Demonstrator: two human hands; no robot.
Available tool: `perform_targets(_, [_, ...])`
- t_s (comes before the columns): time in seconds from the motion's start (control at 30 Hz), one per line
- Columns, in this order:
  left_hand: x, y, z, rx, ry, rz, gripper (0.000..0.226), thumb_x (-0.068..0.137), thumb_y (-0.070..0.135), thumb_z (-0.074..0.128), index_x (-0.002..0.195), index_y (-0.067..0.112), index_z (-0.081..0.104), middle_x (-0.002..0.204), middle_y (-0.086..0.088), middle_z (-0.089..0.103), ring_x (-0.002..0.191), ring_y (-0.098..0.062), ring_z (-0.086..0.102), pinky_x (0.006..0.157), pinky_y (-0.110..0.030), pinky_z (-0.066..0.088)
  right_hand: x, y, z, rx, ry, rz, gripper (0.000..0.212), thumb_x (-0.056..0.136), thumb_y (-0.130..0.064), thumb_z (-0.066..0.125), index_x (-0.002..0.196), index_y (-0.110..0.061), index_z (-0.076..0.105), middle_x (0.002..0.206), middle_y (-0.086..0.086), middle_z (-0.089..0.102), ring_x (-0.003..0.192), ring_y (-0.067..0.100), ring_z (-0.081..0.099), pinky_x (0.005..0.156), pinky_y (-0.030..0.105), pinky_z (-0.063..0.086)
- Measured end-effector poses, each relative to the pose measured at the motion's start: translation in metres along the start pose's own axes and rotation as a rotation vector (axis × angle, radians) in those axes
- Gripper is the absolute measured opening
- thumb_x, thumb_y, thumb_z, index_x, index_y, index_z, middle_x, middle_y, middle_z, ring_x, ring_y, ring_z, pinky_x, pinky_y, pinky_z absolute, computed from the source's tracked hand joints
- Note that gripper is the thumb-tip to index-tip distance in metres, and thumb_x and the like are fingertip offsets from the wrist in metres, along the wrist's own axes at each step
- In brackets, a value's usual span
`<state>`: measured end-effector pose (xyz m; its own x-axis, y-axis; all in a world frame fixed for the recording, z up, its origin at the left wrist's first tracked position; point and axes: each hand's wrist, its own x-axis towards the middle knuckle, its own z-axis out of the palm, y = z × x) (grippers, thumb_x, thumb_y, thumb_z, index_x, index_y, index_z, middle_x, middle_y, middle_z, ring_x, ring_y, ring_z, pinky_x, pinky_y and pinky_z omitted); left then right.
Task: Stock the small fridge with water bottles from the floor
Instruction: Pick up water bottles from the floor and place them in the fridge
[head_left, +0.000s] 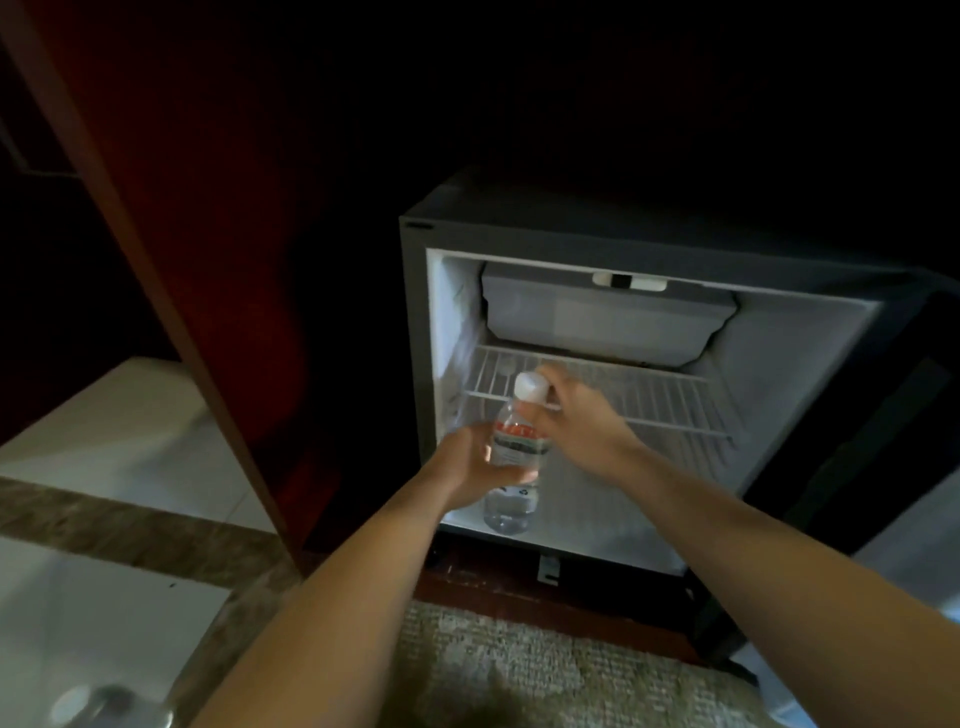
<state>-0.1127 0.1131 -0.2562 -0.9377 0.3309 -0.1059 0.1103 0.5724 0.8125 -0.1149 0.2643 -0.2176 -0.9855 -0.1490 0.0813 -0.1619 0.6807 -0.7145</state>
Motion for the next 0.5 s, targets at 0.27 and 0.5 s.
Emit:
perform_targets(0.27, [0.033, -0.066, 0.013, -0.010, -0.129, -0.155, 0.042, 0.085, 0.025, 0.065, 0.124, 0.012, 0.056, 0.104, -0.008, 0.065, 0.099, -0.019, 0.061, 0.076, -0.023, 0.041, 0.032, 0.042, 0.049, -0.171, -0.102, 0.005, 0.031, 0.089, -0.033, 0.060, 0.113, -0.020, 0.046, 0.102, 0.004, 0.065, 0.095, 0.023, 0.063, 0.082, 0.038, 0.051])
perform_targets(0.5, [0.057, -0.097, 0.031, -0.104, -0.100, -0.242, 0.039, 0.095, 0.019, 0.046, 0.133, 0.022, 0.052, 0.129, -0.004, 0.057, 0.119, -0.024, 0.054, 0.099, -0.034, 0.044, 0.049, 0.072, 0.085, -0.241, -0.038, 0.028, 0.035, 0.088, -0.034, 0.060, 0.111, -0.010, 0.048, 0.102, 0.013, 0.067, 0.094, 0.033, 0.064, 0.077, 0.041, 0.052])
